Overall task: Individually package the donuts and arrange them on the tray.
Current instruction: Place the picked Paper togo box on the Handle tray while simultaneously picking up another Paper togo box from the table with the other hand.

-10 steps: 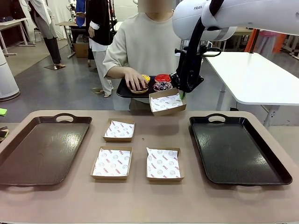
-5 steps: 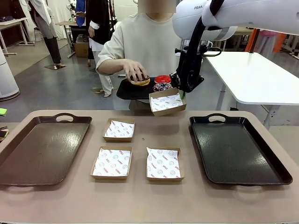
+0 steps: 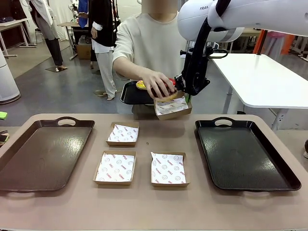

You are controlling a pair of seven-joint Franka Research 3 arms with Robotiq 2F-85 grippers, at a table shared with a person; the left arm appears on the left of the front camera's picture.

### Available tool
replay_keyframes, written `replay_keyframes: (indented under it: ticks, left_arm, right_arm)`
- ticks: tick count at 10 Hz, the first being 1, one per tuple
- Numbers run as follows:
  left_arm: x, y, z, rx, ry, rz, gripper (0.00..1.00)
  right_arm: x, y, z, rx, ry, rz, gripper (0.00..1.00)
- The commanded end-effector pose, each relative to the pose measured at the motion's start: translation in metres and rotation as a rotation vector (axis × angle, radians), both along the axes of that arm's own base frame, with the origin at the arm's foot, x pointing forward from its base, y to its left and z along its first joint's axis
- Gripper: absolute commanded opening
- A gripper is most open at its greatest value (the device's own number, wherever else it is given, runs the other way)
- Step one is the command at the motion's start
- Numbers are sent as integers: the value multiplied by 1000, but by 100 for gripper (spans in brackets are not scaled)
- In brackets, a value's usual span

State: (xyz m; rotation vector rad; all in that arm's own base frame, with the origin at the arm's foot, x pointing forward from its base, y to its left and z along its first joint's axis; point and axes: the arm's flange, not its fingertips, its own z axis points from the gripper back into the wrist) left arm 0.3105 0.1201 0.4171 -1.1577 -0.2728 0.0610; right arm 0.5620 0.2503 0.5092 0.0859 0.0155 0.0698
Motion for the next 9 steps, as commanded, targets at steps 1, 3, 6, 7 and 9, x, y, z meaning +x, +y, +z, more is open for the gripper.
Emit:
replay_keyframes:
  ticks: [1,3,6,7,9]
  left_arm:
    - [0,1,1,-15,-10,0,100]
    - [0,1,1,-15,-10,0,100]
    - [0,1,1,-15,-10,0,100]
    - [0,1,1,-15,-10,0,100]
    - [0,1,1,-15,-10,0,100]
  right_arm:
    - [-3,-2,-1,14,-6,-8,0]
    - [-3,-2,-1,14,-6,-8,0]
    - [-3,-2,-1,14,-6,-8,0]
    - [-3,-2,-1,14,-6,-8,0]
    - [-3,-2,-1,14,-6,-8,0]
